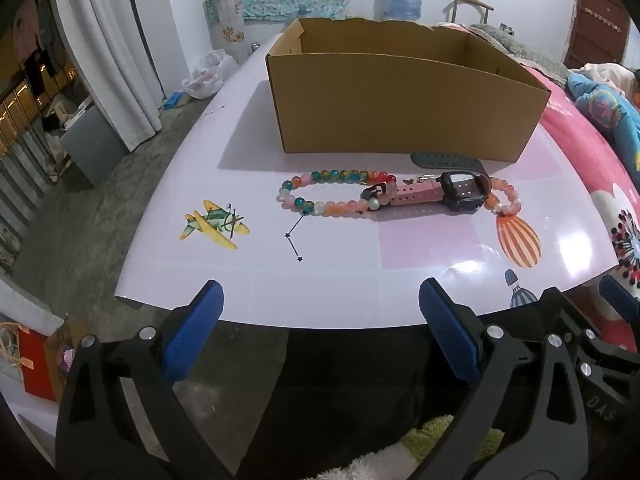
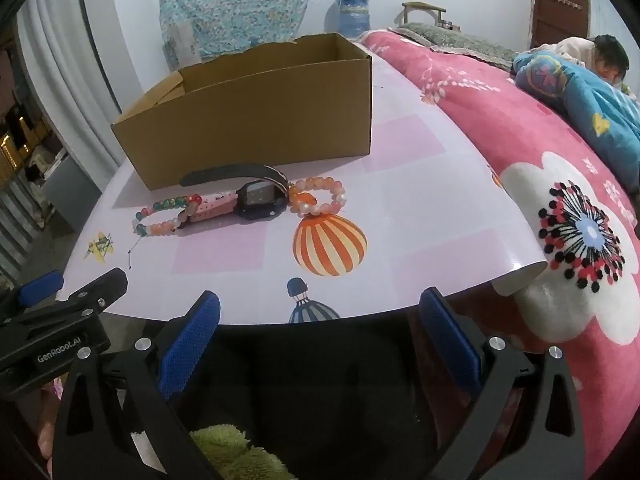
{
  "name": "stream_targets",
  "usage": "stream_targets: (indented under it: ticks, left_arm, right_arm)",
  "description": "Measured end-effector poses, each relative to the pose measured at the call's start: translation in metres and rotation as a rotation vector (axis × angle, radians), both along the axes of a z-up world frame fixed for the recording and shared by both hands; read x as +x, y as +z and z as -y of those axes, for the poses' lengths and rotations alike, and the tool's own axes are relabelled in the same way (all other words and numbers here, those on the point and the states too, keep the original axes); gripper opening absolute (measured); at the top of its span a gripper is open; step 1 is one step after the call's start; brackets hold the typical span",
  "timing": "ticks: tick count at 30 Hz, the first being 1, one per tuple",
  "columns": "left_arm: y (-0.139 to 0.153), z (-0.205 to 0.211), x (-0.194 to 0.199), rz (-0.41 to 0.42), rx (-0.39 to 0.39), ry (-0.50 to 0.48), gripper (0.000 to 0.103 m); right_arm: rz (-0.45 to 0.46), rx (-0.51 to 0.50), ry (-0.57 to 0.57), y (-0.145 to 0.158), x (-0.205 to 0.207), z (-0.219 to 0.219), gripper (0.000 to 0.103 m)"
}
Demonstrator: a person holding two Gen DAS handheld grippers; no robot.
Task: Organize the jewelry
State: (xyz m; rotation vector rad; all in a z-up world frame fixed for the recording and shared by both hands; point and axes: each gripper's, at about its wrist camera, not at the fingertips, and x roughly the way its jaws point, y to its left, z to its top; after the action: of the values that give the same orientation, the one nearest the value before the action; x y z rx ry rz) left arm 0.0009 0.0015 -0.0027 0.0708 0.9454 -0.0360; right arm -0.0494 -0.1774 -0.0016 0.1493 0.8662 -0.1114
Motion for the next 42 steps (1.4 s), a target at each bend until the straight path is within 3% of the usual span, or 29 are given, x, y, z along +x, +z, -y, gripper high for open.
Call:
stream_targets:
  ticks: [33, 42]
  left_arm:
    - [-0.006, -0.009, 0.003, -0.010, -0.001, 0.008, 0.095]
    - [-0.010, -0.019, 0.014, -0.002, 0.027, 0.020, 0.095]
  right_arm:
    - [-0.012, -0.003, 0.000, -0.001, 0.002, -0.001, 0.097]
    - [-0.003, -0.059, -0.036, 0.008, 0.013, 0.004, 0.097]
